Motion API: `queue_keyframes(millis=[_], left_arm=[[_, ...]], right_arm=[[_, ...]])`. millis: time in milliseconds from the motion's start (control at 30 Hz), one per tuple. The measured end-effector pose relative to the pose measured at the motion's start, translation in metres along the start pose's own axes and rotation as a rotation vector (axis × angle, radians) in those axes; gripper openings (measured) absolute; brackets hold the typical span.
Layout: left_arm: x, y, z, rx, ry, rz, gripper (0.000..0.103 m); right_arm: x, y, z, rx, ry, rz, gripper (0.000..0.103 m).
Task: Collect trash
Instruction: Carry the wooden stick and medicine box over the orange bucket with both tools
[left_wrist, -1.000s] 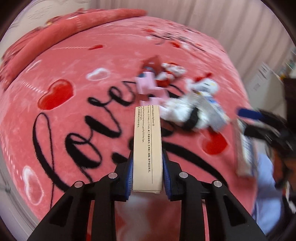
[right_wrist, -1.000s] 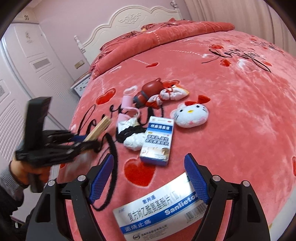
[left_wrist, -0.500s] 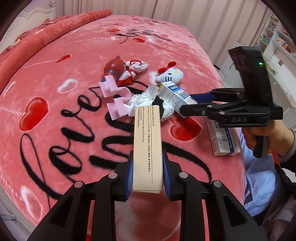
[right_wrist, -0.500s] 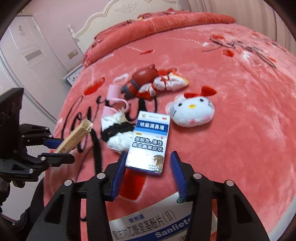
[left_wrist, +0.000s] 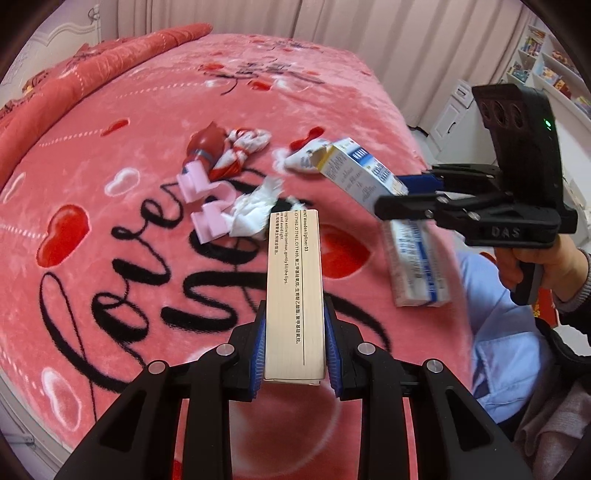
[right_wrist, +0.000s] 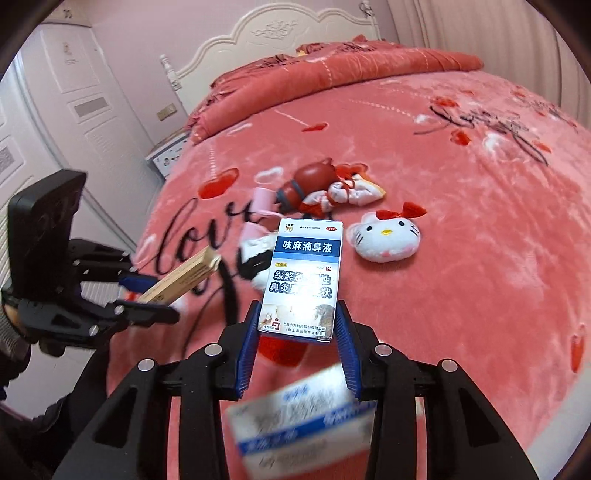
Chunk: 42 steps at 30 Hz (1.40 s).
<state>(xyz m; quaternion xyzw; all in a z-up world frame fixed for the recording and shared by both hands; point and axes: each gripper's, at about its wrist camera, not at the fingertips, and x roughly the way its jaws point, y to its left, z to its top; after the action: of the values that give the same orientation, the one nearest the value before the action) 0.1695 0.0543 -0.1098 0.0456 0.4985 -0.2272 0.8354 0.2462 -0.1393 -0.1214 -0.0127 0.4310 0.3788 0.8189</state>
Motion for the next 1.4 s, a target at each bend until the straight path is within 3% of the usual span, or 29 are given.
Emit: queue_keyframes(millis=[433,700,1000,1400], left_arm=[[-0.032,-0.078,-0.015,0.113,-0.014,-0.019,0.029],[-0.023,-0.144,-0.015,0.215,0.009,-0.071,0.029],[0.005,-0.232,0.008,0.389,0.027,-0.151,0.029],[0.076,-0.354,0.040,0.612,0.114,-0.289,0.029]], right_arm=[[-0.097,0.025,-0.075,0.025,-0.022,0.000,0.040],[-0.154,0.019,-0.135,0.118,-0.066,-0.033,0.040],[-0.230,-0.025,-0.206,0.272,-0.153,-0.155,0.040],[-0.315,-0.095,-0.309,0.493,-0.211,-0.340,0.040]])
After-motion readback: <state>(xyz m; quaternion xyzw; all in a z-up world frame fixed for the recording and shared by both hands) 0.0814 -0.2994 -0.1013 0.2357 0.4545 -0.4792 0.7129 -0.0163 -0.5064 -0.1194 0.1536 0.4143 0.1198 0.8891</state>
